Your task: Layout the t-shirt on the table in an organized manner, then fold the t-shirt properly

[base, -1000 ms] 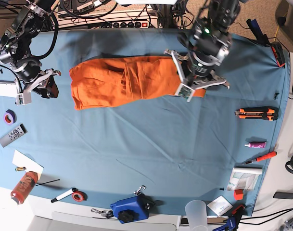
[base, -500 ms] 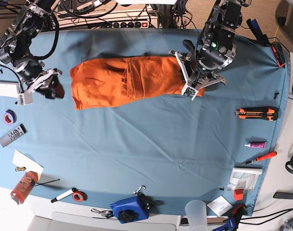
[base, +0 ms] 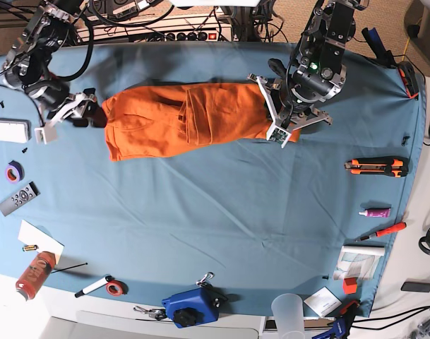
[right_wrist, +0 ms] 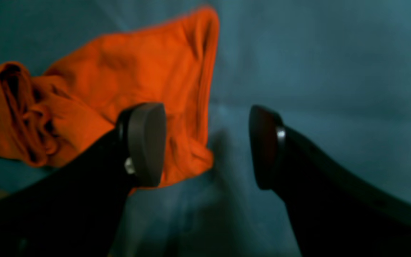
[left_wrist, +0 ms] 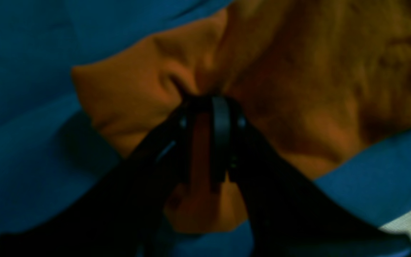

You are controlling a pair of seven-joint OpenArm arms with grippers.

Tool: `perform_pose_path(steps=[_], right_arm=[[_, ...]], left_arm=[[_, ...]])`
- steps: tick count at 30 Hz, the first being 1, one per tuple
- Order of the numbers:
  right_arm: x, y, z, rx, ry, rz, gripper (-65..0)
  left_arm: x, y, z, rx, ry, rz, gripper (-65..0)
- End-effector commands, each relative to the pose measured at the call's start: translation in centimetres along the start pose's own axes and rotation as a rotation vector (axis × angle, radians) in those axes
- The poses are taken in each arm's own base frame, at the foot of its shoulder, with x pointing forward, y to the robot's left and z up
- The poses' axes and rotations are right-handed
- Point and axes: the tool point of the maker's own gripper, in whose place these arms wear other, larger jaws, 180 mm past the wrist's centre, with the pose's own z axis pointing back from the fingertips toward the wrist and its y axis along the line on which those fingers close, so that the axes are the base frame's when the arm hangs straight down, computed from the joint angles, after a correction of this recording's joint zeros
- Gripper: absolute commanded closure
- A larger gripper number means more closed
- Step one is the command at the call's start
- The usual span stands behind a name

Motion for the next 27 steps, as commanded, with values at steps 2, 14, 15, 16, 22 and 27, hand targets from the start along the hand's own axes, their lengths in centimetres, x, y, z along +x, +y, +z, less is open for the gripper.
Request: perform_pose_path(steps=[2,14,15,16,22,27], right_arm=[[0.9,0.5,-0.2,0.053,-0.044,0.005,-36.4],[-3.3,4.2,-5.1,0.171,0.146,0.045,-35.8],[-3.5,4.4,-5.3,0.170,0.149,0.044,-32.6],[-3.7,4.4,-5.4,0.166,0.154,0.042,-26.9],[-3.4,2.3,-5.8,0.046,0.185,0.084,0.0],[2.8,-1.5,-5.2,-0.128,0.083,0.191,0.0]], left_arm=[[0.2,-0.2,0.1,-0.009,-0.006,0.005,-8.4],[0.4,-0.2,0.1,-0.009,-0.012,0.005,-8.4],[0.4,-0.2,0.1,-0.008,-0.012,0.004,-8.4],[0.4,-0.2,0.1,-0.009,-0.012,0.005,-8.4],[0.4,-0.4,0.1,-0.020,-0.012,0.012,-8.4],[1.1,-2.6,0.4,-0.144,-0.044,0.081,-8.4]])
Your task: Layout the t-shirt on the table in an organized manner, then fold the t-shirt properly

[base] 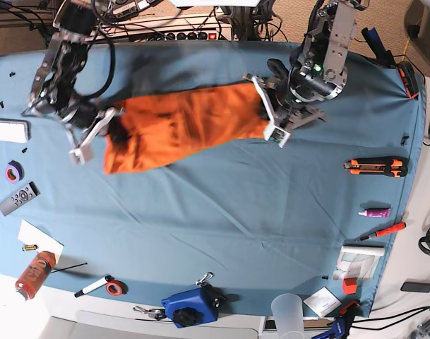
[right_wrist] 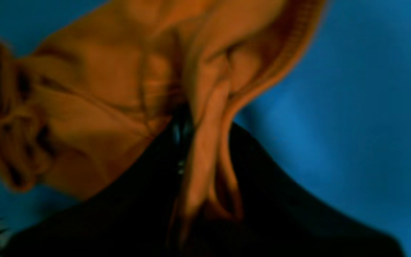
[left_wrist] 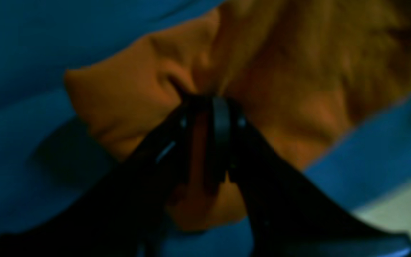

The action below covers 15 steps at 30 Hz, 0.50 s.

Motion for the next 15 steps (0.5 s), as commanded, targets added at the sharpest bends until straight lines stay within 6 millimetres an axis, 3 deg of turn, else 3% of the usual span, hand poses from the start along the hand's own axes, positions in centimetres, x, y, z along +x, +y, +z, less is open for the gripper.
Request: perform_pose_path(steps=[1,5,8,11,15], right_arm=[[2.6,-2.7,1.4,-0.100,-0.039,0.043,0.0],[7.6,-6.0,3.6,-0.222,-0.110,0.129,0.0],[10.1,-7.7,5.4,-0.280,-0.141,0.141,0.0],[10.9,-8.1,6.2,-0.301,-0.131,0.157,0.0],[10.6,-6.1,6.3,-0.267,-0.091,0.193,0.0]], left_arm=[[0.9,-0.6,0.3,-0.025,-0.026,0.003,-8.4],[3.4,-1.6,1.4,-0.066,-0.108,0.007,-8.4],[5.7,-2.1,3.2,-0.065,-0.189,-0.020,-8.4],[6.9,-2.0,4.6,-0.029,-0.228,-0.060,-8.4],[6.6,-0.9,4.9,0.040,-0.213,-0.068,-8.4]])
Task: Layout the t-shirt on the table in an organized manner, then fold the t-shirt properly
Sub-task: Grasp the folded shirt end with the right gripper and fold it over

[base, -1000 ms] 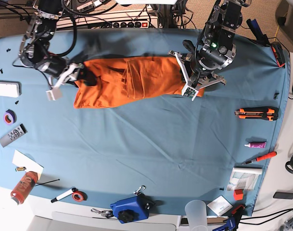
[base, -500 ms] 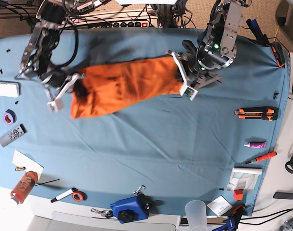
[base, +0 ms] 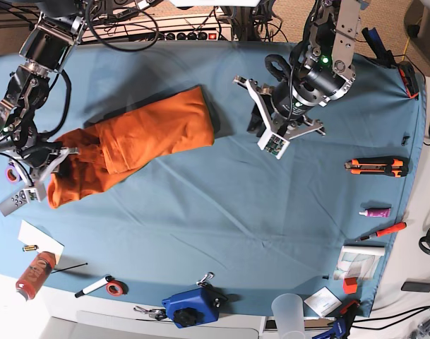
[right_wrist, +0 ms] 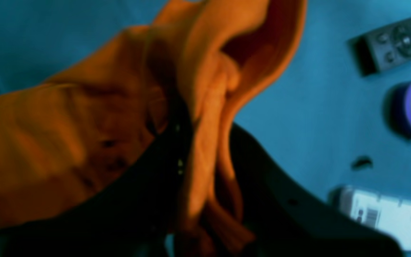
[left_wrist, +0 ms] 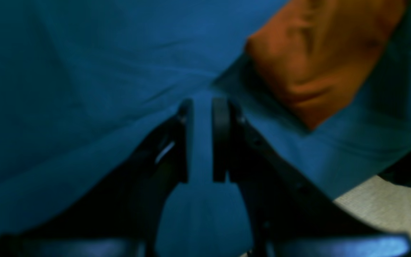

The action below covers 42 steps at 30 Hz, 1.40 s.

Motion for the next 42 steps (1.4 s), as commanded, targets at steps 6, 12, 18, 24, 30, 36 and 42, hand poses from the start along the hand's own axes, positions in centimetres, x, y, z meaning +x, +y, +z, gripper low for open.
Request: perform_pose_path(steps=[6,12,18,24,30,36,42], right_arm=[[3.6,5.1,2.9,0.038,-0.112,0.177,0.0],[2.4,12.2,4.1,0.147,-0.105,0.351,0.0],[0.4,17.1,3.6,0.263,-0.077,0.427,0.0],[-0.3,23.1,3.0,0.386,-0.089,0.462,0.0],[-1.9,25.3,1.9,0.376,-0.035,0.559,0.0],[-2.9,25.9,1.9,0.392,-0.018,0.566,-21.7],[-2.7,26.9,4.0,0.444,-0.016,0.577,-21.9]], left_arm=[[-1.3,3.7,1.0,0.170,0.035,0.068,-8.4],[-4.1,9.2,3.4,0.328,0.086,0.171,-8.4],[-5.4,12.0,5.3,0.367,0.086,0.246,-8.4],[-5.3,11.8,5.3,0.342,0.078,0.236,-8.4],[-5.2,11.6,5.3,0.329,0.077,0.227,-8.4],[-5.2,11.6,5.3,0.328,0.076,0.227,-8.4],[-4.8,11.7,5.2,0.330,0.057,0.224,-8.4]])
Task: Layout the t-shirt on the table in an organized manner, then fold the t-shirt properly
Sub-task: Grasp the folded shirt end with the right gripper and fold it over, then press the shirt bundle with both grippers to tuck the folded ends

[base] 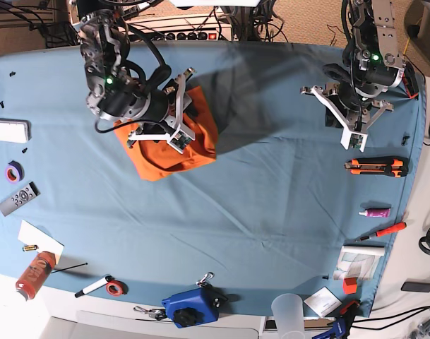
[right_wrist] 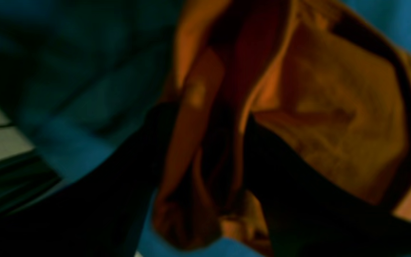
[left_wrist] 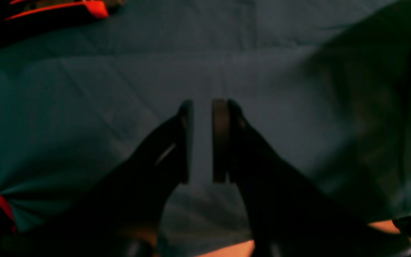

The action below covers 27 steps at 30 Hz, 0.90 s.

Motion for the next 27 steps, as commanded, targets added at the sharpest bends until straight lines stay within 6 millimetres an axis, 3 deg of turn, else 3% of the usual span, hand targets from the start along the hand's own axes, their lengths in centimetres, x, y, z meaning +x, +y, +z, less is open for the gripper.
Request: perform_pose_path(steps=[1,6,13,15,17,18,23,27], right_arm=[[1.9,-0.2,1.2,-0.018,-0.073,0.032,-21.9],[5.6,0.2,4.3,-0.074,-0.227,0.108,-21.9],[6.0,0.0,4.5,-0.087,-0.245,0.113,-21.6],[5.8,-1.4,4.6,-0.161,-0.236,0.113,-15.1],[5.5,-3.8,5.1,-0.267,-0.234,0.079,-2.5],[5.3,-5.1,5.5,-0.311,-0.237,0.054,0.0],[3.4,-10.4,7.8,-0.433,-0.282,-0.093,0.0],[0.4,-12.3,7.1,-0.364,-0.282,-0.220,0.0]], left_arm=[[1.0,0.0,0.3,0.002,-0.039,-0.009,-8.4],[1.0,0.1,0.3,0.002,-0.036,-0.008,-8.4],[1.0,-0.1,0.3,-0.006,-0.039,-0.004,-8.4],[1.4,-1.1,0.4,-0.059,-0.060,0.017,-8.4],[2.0,-3.3,0.6,-0.174,-0.099,0.004,-8.4],[2.4,-4.7,0.9,-0.245,-0.125,-0.012,-8.4],[4.8,-12.1,2.7,-0.547,-0.260,-0.112,-8.3],[5.9,-17.3,2.6,-0.638,-0.300,-0.241,-8.4]])
